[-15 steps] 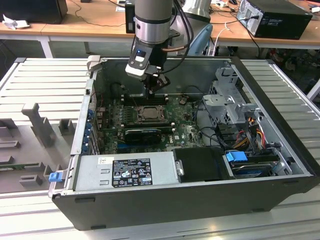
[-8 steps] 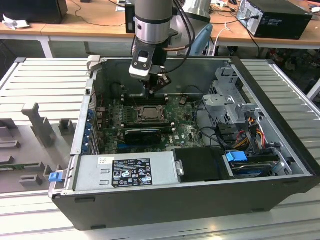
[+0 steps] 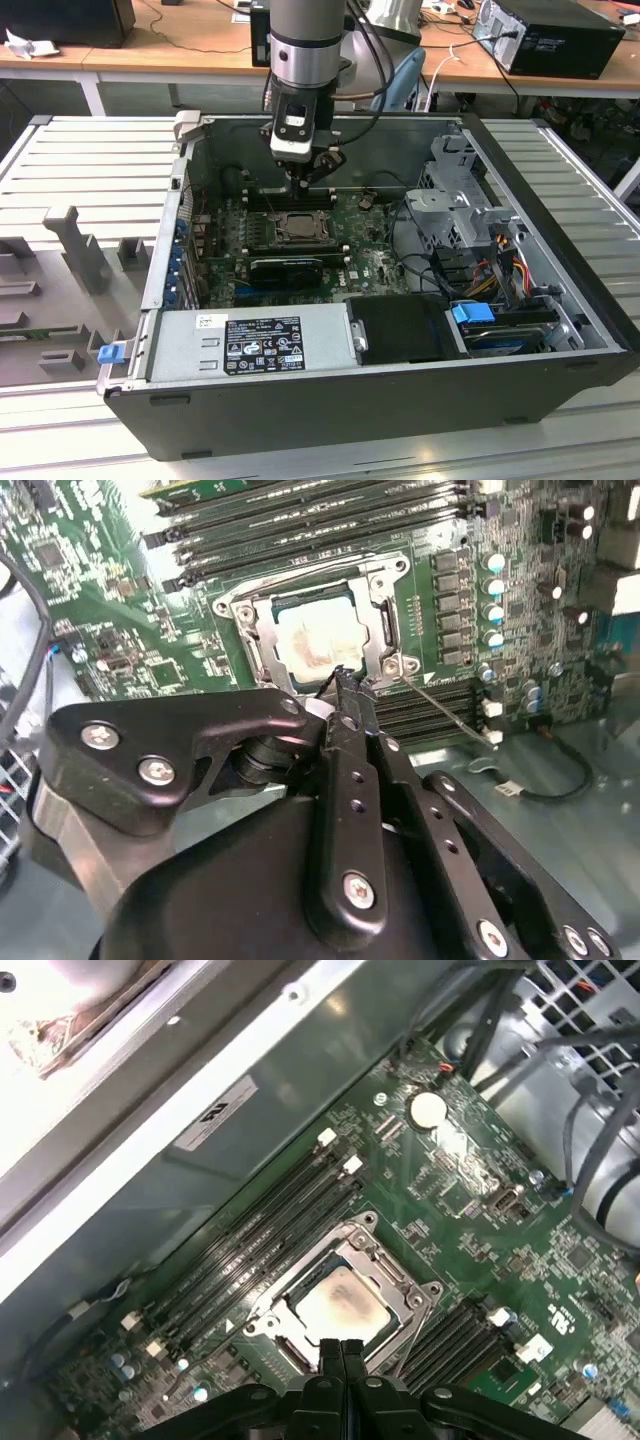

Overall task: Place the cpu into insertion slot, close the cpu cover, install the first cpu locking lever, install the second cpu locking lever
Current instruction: 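Install the first cpu locking lever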

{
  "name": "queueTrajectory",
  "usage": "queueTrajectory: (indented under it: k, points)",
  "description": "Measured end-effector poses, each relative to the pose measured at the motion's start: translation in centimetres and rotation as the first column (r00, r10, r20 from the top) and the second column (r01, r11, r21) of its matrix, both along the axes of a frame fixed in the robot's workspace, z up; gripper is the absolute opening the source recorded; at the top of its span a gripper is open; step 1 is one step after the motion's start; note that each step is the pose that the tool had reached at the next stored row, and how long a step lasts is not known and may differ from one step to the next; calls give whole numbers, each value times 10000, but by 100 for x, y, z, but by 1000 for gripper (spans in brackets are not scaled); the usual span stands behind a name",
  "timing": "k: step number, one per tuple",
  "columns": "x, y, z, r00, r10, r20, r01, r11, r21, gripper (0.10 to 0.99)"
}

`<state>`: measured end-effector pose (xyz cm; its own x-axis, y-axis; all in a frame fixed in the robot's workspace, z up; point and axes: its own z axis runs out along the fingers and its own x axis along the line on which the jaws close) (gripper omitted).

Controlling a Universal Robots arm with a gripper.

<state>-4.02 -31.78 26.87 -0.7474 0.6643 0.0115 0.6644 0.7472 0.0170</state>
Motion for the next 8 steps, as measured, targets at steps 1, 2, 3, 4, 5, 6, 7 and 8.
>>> queueTrajectory:
  k: [1,2,3,4,5,6,7,8]
  points:
    - [0,0,0,9999,143,0,-143,9999,0,106]
    - [0,0,0,9991,431,1,-431,9991,0,106]
    - [0,0,0,9976,695,2,-695,9976,0,106]
    - [0,0,0,9954,963,3,-963,9954,0,106]
    - [0,0,0,9925,1225,4,-1225,9925,0,106]
    - [0,0,0,9887,1501,4,-1501,9887,0,106]
    - [0,0,0,9864,1644,4,-1644,9864,0,106]
    - [0,0,0,9849,1729,4,-1729,9849,-1,106]
